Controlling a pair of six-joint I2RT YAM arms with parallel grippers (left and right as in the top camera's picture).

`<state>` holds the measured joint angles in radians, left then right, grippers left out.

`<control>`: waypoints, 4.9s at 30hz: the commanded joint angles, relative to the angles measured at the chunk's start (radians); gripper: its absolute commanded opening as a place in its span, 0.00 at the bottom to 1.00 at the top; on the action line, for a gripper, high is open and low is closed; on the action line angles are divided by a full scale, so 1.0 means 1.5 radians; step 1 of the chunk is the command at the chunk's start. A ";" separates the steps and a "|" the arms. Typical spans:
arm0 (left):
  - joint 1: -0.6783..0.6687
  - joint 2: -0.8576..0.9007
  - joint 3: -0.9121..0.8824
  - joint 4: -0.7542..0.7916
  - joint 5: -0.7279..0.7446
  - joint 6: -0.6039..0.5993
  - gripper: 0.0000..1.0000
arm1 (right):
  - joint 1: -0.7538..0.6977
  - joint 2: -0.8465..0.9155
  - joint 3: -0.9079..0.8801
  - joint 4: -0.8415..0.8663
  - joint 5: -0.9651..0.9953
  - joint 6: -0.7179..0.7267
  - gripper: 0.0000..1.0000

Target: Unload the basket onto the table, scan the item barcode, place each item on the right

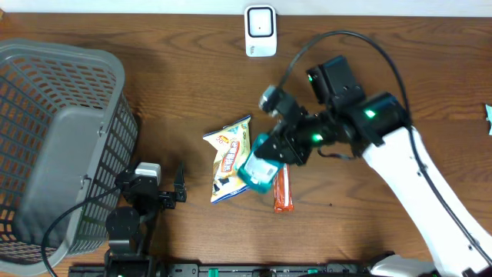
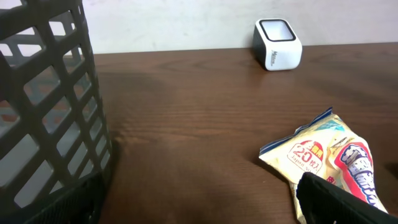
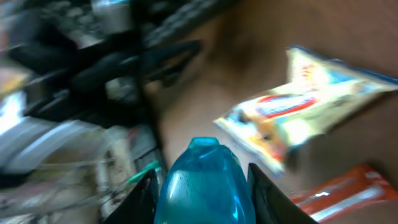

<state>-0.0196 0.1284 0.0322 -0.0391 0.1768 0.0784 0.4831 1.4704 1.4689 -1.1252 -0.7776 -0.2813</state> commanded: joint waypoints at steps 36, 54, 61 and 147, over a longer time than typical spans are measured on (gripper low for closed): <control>0.001 -0.002 -0.019 -0.008 -0.002 -0.003 0.98 | 0.058 0.316 0.059 0.556 0.750 0.054 0.15; 0.001 -0.002 -0.019 -0.008 -0.002 -0.003 0.98 | 0.053 0.718 0.583 0.658 1.040 -0.225 0.15; 0.001 -0.002 -0.019 -0.008 -0.002 -0.003 0.98 | 0.055 0.789 0.646 0.737 1.108 -0.326 0.14; 0.001 -0.002 -0.019 -0.008 -0.002 -0.003 0.98 | 0.219 0.393 0.131 -0.127 0.535 0.516 0.11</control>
<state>-0.0196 0.1284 0.0322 -0.0391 0.1768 0.0784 0.7910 2.0663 1.7432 -1.3373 -0.0029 0.4702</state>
